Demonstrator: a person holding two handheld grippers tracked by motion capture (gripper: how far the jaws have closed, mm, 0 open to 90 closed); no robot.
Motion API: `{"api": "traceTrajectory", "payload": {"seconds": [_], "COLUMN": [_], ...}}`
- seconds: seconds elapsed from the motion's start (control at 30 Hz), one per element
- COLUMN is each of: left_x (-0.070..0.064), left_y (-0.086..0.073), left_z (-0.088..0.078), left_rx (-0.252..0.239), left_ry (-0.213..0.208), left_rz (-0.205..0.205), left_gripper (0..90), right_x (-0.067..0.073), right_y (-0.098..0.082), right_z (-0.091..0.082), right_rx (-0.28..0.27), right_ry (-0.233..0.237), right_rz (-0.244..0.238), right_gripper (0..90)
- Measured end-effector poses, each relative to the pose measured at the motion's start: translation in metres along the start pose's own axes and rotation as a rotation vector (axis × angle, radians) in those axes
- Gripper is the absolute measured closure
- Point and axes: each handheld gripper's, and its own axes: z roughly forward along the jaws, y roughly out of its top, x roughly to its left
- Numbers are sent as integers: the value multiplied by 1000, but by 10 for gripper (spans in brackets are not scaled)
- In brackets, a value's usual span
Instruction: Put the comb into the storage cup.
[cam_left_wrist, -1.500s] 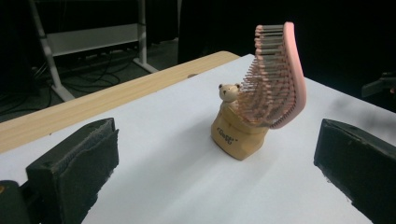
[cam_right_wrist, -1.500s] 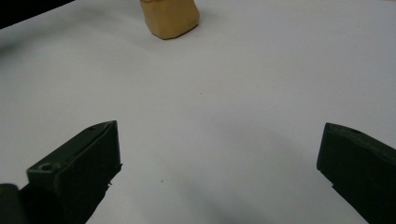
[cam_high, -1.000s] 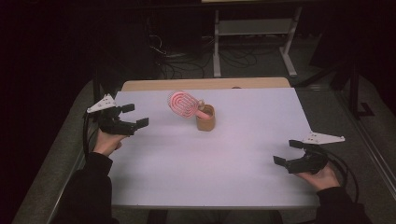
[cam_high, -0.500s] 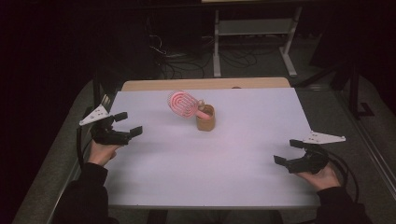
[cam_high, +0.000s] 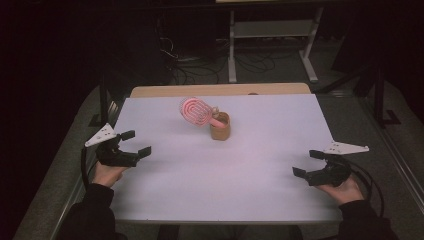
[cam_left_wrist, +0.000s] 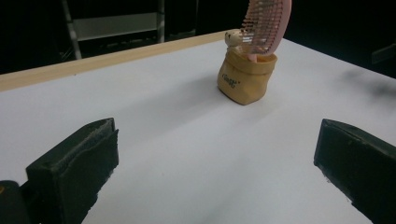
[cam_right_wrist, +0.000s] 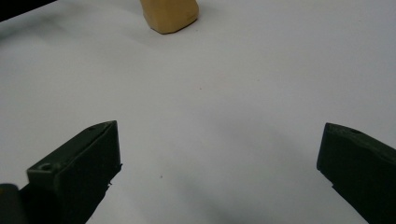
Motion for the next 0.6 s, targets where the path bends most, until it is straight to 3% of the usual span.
{"api": "traceTrajectory", "payload": {"seconds": [0.27, 0.37, 0.6], "left_x": [-2, -4, -4], "left_y": [-17, -26, -36], "left_z": [-13, -20, -30], "left_rx": [-21, -57, -110], "left_ry": [34, 68, 100], "left_rz": [-22, -41, -77], "left_gripper": [0, 0, 0], "right_x": [0, 1, 2], "right_y": [0, 0, 0], "right_z": [-1, -1, 0], "right_rx": [-4, -5, 2], "right_ry": [1, 5, 8], "right_rz": [2, 2, 3], "right_gripper": [0, 0, 0]}}
